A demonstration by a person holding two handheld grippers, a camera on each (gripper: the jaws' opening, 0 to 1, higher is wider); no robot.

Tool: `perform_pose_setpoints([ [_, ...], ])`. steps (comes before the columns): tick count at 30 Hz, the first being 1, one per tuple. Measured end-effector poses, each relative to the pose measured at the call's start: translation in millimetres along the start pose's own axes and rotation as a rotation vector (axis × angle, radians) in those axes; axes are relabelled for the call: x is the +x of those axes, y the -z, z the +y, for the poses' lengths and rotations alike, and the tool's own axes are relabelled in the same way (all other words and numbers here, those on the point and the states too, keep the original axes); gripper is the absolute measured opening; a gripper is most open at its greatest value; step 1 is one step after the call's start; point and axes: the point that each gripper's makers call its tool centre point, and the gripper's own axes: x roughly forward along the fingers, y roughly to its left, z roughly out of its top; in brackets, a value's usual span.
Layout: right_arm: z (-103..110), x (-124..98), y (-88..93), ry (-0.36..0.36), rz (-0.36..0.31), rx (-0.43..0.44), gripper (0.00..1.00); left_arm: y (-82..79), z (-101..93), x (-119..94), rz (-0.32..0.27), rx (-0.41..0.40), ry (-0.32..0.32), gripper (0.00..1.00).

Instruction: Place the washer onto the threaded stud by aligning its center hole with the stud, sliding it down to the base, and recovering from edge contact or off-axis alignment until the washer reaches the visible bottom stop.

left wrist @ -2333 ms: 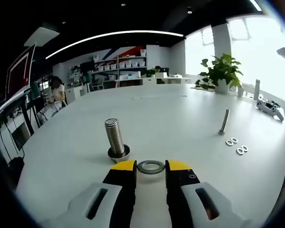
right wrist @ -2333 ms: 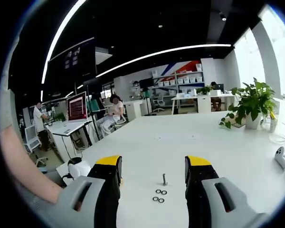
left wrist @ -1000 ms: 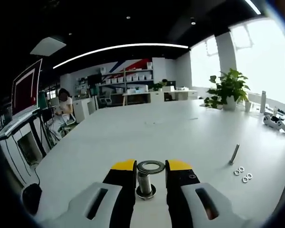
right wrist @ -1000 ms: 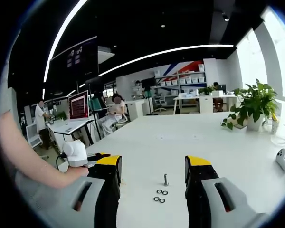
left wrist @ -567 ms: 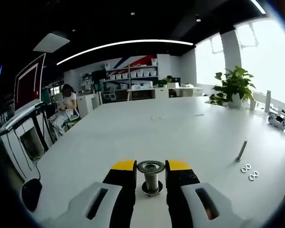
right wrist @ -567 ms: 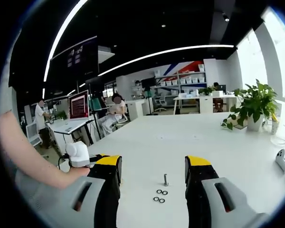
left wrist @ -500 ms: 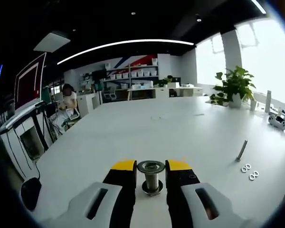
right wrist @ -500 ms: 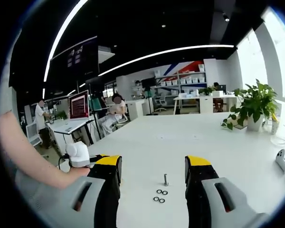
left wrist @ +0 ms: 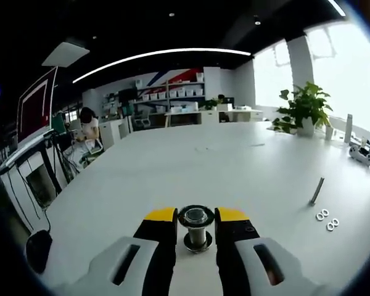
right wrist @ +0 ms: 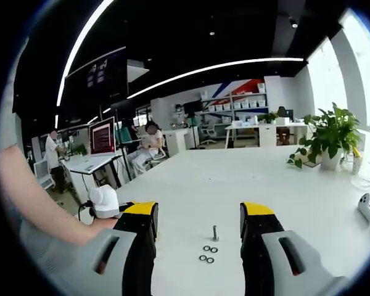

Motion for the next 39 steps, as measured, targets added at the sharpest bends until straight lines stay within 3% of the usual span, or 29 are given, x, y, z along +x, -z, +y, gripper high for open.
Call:
perform_pose_setpoints([
  [3,0,0,0.3,0.000,0.001,0.000,0.56,9.2,-5.3,-3,0.045,-0.001,0.015,0.14],
  [4,0,0,0.2,0.000,0.001,0.002,0.56,7.6,-4.2,0,0.026,0.042,0.017,0.13],
  [5,0,0,0.0,-0.001,-0.001,0.003,0.56,10.7,-5.9,1,0.031,-0.003,0.032,0.16],
  [17,2,0,-0.6,-0.009,-0.004,0.001,0.56,10.1,-5.6,-1,0.025,0.004,0.029,0.22],
  [29,6,1,-1.1,-0.024,-0.002,-0.015,0.56,-17.2,0.1,-13,-0.008,-0.002,0.030,0.24],
  [39,9,1,-0.1,-0.038,0.002,-0.020,0.57,-54.4,-5.8,-35,-0.067,0.009,0.073,0.26],
])
